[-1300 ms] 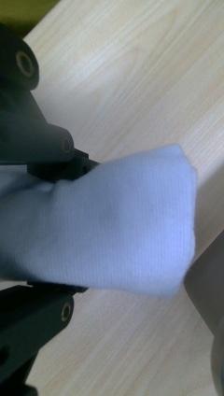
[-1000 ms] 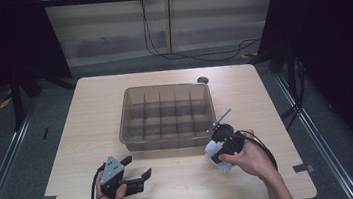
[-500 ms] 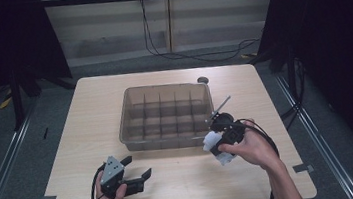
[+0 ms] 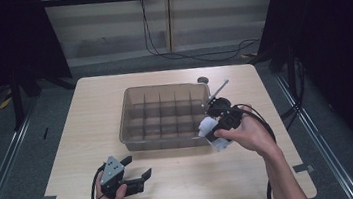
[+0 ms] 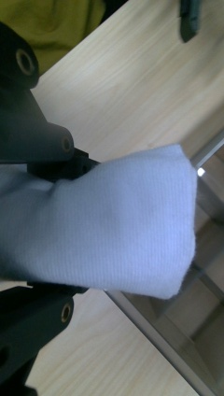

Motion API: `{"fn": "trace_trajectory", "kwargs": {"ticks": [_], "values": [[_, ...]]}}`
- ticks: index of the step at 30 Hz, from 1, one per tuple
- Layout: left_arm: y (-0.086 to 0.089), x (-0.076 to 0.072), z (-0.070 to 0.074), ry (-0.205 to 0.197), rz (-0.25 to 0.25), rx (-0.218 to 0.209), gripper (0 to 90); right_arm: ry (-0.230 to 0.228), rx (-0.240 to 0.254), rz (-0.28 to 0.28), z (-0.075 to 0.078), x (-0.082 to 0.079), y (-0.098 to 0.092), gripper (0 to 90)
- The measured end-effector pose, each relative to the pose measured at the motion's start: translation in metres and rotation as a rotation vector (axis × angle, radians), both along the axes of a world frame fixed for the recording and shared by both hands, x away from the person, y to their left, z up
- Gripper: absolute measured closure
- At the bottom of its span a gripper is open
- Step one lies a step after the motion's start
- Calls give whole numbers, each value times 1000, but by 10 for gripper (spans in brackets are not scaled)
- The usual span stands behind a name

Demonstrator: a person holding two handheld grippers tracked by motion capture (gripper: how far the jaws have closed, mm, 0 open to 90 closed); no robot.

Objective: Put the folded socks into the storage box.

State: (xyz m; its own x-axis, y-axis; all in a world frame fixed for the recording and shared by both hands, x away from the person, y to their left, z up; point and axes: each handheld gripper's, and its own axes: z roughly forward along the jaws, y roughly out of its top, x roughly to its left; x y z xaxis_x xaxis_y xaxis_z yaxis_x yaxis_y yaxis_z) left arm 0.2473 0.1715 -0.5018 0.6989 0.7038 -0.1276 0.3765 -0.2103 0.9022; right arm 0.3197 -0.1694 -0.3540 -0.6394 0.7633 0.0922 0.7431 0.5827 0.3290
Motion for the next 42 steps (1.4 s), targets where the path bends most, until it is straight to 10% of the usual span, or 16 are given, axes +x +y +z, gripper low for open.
{"fn": "trace_trajectory", "kwargs": {"ticks": [19, 42], "values": [[0, 0, 0, -5, 1, -7, 159, 9, 7, -55, 3, 45, 5, 599], [3, 0, 0, -4, 1, -22, 159, 77, -27, -170, -34, 79, 19, 589]]}}
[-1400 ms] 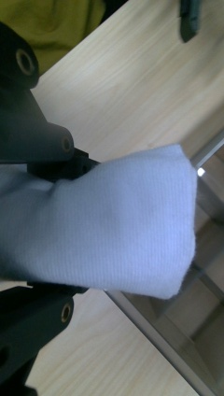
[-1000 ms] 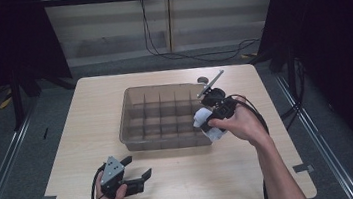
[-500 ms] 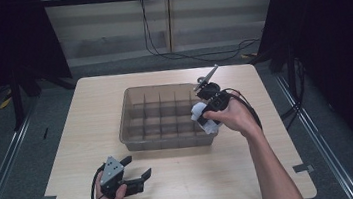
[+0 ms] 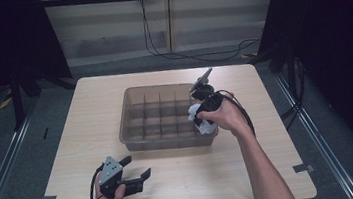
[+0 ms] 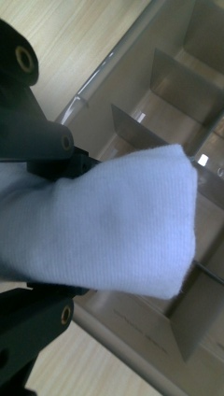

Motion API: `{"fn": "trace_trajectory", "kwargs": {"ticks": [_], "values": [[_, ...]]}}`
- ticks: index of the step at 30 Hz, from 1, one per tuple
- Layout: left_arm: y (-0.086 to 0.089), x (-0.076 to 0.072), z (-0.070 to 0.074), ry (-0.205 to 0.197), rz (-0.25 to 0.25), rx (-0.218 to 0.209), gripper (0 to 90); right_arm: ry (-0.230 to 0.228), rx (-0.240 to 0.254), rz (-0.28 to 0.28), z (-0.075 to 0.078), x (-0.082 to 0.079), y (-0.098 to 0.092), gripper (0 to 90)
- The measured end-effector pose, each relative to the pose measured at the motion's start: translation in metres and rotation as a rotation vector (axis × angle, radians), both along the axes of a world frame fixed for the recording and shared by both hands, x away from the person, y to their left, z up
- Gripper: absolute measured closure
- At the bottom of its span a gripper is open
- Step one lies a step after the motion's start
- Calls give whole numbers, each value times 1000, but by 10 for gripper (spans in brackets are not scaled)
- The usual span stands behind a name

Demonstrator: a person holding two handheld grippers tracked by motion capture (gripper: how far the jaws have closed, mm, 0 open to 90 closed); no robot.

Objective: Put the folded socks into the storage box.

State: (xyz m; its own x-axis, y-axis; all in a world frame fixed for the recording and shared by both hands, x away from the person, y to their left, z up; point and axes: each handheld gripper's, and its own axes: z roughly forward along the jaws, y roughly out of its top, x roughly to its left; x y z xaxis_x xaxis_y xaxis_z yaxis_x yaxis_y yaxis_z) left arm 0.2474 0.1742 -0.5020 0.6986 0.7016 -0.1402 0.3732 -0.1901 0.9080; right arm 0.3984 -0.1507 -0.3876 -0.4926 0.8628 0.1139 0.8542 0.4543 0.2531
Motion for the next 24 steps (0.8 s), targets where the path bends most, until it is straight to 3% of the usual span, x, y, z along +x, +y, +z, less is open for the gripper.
{"fn": "trace_trajectory", "kwargs": {"ticks": [6, 24], "values": [[1, 0, 0, 2, -5, -5, 159, 31, -17, -60, -16, 5, 0, 586], [2, -1, 0, 1, -3, -24, 159, 108, -157, -230, -38, 13, 14, 581]]}}
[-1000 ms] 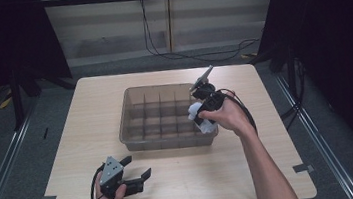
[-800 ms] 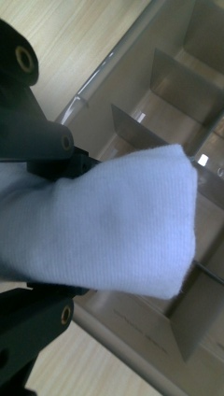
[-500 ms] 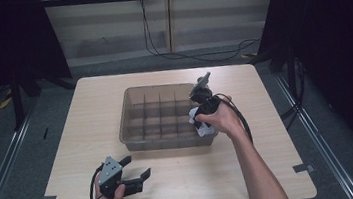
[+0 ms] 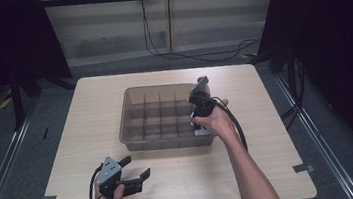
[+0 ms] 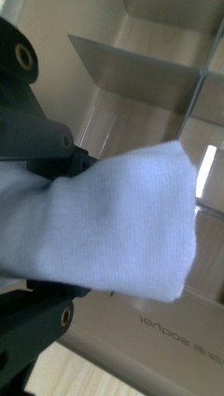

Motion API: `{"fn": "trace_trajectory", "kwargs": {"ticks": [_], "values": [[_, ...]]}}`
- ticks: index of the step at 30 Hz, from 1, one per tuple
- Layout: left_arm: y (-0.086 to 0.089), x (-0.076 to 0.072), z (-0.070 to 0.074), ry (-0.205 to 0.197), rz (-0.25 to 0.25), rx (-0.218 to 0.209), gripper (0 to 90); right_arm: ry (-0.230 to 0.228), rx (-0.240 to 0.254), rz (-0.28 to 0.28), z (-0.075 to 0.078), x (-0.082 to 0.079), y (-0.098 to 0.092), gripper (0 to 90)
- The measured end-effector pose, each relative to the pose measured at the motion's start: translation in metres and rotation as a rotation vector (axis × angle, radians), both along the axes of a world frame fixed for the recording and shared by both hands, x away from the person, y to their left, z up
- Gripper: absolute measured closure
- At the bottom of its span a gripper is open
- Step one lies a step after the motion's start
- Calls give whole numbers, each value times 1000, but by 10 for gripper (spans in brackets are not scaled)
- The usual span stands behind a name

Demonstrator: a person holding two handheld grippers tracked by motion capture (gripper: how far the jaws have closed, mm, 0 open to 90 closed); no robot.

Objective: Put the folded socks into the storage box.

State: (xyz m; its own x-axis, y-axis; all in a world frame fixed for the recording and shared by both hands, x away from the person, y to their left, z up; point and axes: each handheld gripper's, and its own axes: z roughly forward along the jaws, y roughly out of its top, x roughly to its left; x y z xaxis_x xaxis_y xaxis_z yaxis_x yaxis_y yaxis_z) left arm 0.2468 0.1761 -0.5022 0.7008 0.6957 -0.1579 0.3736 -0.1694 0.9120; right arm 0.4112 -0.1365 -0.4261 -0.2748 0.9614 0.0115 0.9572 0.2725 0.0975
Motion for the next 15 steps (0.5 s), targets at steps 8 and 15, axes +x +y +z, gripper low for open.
{"fn": "trace_trajectory", "kwargs": {"ticks": [8, 15], "values": [[1, 0, 0, 1, 3, -5, 159, 35, -77, -2, -4, 2, 6, 581], [1, 0, 0, 2, -2, -20, 158, 53, -187, 27, -8, 4, 20, 577]]}}
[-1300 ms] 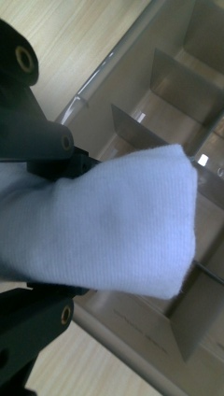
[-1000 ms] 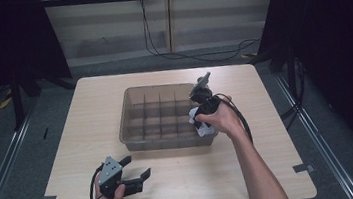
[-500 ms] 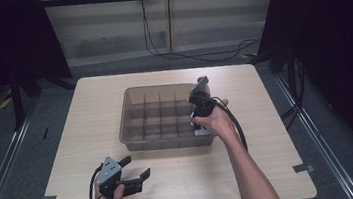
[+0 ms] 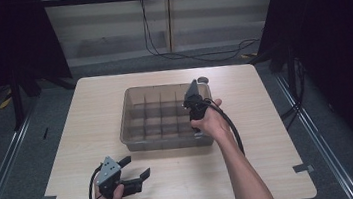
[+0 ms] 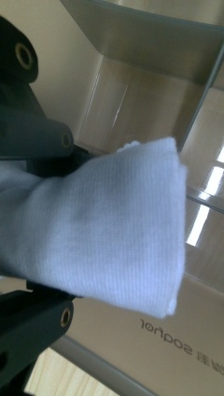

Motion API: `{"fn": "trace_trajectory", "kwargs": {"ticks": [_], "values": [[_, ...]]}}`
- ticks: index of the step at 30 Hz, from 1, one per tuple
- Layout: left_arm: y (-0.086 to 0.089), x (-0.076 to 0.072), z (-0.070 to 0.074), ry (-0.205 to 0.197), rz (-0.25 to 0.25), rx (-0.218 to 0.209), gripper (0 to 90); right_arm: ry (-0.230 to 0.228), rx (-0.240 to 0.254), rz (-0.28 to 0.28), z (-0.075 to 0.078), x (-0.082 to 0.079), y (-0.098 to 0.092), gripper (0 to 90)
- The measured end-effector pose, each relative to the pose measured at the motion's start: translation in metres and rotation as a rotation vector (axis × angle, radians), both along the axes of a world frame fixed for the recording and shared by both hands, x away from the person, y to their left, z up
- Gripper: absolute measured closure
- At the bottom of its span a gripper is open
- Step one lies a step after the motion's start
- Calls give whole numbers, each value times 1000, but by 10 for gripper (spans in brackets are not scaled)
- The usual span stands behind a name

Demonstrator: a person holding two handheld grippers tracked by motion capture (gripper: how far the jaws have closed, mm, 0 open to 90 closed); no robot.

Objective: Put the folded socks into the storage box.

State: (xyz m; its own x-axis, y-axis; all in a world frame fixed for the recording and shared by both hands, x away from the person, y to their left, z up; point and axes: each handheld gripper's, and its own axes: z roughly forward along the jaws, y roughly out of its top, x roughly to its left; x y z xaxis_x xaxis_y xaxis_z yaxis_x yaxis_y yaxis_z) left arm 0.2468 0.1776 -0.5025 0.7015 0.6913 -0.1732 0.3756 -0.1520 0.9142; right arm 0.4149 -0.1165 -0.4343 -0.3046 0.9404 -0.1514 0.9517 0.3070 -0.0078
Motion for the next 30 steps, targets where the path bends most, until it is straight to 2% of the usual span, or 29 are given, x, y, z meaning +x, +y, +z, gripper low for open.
{"fn": "trace_trajectory", "kwargs": {"ticks": [4, 6, 13, 15, 17, 20, 25, 28, 30], "values": [[0, 0, 0, 4, 1, -1, 158, -1, 10, -1, 0, 0, -3, 535], [0, 1, 0, 7, -1, -3, 158, -9, 29, 6, 1, -1, -5, 530], [0, 1, 0, 6, 0, -2, 158, -66, 63, 31, 6, -10, -9, 513], [0, 1, 0, 10, 1, 0, 158, -81, 91, 37, 10, -12, -12, 484], [0, 1, 0, 13, 4, 2, 158, -84, 137, 49, 14, -14, -14, 407], [0, 1, 0, 8, 2, 1, 158, -100, 83, 78, 15, -18, -7, 383], [1, 1, 0, 13, -1, -6, 158, -116, 115, 84, 23, -19, -11, 347], [0, 0, 0, 14, 4, -3, 158, -126, 165, 88, 32, -20, -14, 325], [0, 1, 0, 13, 8, 0, 158, -142, 156, 87, 36, -20, -14, 326]]}}
